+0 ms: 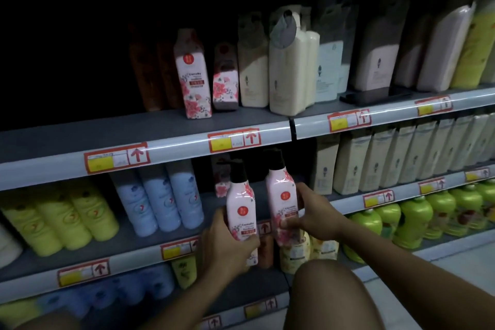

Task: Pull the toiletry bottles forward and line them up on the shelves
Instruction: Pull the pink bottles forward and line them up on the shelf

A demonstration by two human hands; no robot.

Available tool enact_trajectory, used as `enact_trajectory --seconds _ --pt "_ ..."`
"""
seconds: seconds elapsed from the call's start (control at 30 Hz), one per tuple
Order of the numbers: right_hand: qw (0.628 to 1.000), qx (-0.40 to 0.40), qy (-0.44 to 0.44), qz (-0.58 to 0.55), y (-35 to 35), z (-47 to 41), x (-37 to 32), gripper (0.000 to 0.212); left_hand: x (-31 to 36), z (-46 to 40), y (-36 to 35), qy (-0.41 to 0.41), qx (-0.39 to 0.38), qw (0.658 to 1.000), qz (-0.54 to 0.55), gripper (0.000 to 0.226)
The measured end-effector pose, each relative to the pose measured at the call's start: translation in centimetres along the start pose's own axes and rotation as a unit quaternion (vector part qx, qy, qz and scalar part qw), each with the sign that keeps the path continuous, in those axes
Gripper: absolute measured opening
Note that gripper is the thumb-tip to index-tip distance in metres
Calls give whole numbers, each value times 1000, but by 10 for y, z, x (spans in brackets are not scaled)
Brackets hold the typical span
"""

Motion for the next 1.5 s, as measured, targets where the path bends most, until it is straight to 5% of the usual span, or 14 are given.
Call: enact_trajectory --seconds 0.5,1.03,1.5 --pt "997 40 50 -47 -7 -81 -18 72 9 -87 2 -8 115 993 18 66" --pt "991 130 -9 -39 -47 -139 10 52 -24 -88 -15 -21 226 972 55 70" --pt "986 162 19 -39 -62 -155 -2 43 -28 -101 -13 -42 225 972 60 58"
Point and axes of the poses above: each hand's wrist, its own z-axis away from the middle knuckle, its own y-axis out of the back of the hand, x = y × z, the point moved 8 cm from there along -z, towards the middle knuckle, and after that the axes turned 5 degrees about z, right-handed, at the moved point
